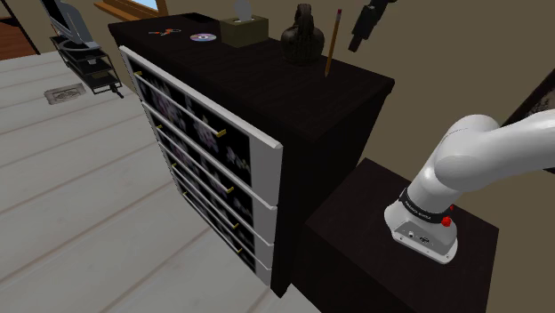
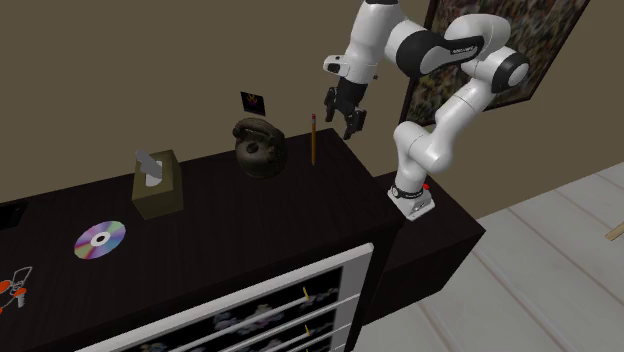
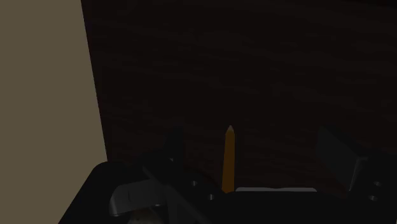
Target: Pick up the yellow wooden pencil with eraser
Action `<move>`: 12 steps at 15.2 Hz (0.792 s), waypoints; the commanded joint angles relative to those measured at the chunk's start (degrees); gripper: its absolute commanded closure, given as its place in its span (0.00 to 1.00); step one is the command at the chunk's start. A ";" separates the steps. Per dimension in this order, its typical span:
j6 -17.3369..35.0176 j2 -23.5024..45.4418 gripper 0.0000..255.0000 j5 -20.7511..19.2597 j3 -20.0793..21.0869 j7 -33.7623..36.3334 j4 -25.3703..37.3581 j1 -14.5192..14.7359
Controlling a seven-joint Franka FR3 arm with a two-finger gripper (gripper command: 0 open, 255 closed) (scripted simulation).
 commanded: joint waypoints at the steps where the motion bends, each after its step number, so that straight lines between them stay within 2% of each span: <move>1: 0.00 0.00 0.00 0.00 0.00 0.00 0.00 0.00; 6: -16.16 18.17 0.00 1.32 -1.20 -2.84 23.96 0.52; 10: -30.73 34.42 0.00 2.44 -2.14 -5.10 46.68 0.70; 12: -28.95 33.42 0.00 2.43 -2.12 -5.03 43.90 0.68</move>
